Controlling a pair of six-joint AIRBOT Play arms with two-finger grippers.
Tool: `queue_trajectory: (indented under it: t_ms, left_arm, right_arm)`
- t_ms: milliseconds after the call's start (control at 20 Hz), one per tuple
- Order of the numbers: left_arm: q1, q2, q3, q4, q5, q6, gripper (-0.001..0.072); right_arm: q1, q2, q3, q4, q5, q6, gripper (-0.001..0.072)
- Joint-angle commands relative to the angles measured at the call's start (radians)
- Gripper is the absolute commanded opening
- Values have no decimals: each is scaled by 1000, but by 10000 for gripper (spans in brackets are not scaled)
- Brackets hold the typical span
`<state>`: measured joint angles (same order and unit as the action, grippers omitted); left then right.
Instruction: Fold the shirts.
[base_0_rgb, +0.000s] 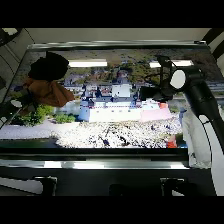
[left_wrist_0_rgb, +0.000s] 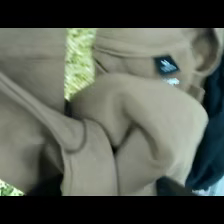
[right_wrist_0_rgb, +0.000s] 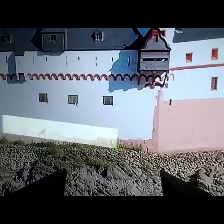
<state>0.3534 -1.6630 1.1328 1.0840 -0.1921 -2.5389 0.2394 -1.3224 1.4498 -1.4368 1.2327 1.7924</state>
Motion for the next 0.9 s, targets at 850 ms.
queue_trajectory:
  t_ms: [850]
  left_arm:
    - [-557, 1055, 3, -11, -534, 830, 24]
  right_arm:
    - [1, 510, 4, -352, 21, -26, 676]
